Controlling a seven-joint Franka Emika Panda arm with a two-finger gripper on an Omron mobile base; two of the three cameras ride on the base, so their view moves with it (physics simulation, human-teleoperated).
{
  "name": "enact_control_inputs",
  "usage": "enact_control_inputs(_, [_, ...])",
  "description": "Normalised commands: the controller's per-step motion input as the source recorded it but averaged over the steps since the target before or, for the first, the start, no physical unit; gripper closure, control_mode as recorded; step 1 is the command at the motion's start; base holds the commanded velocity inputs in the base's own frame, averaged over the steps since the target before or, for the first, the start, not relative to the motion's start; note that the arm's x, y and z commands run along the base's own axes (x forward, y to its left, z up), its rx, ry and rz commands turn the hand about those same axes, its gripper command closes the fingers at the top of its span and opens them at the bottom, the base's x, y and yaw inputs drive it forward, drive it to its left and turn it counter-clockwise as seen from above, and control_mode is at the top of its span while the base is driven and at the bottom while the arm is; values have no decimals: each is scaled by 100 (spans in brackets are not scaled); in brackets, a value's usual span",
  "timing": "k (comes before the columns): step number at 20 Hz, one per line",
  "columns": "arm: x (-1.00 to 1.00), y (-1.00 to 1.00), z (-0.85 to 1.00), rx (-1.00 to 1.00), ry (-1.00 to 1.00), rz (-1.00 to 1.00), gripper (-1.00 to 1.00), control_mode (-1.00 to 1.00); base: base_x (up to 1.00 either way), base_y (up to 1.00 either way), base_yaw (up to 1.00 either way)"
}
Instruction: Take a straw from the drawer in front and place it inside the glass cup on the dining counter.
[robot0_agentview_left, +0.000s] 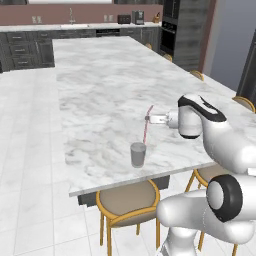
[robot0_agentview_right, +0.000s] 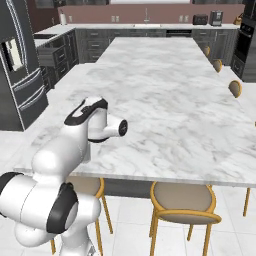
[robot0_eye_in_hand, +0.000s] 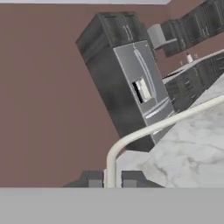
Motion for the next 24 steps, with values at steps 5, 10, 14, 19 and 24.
enact_control_inputs(5, [31,1,0,0,0,10,100,-100,0,0,0])
enact_control_inputs(10, [2,0,0,0,-2,11,100,-100,0,0,0])
enact_control_inputs(14, [0,0,-8,0,-1,11,100,-100,0,0,0])
enact_control_inputs(19, [0,0,-15,0,-3,9,100,-100,0,0,0])
enact_control_inputs(24, [0,9,-18,0,-5,5,100,-100,0,0,0])
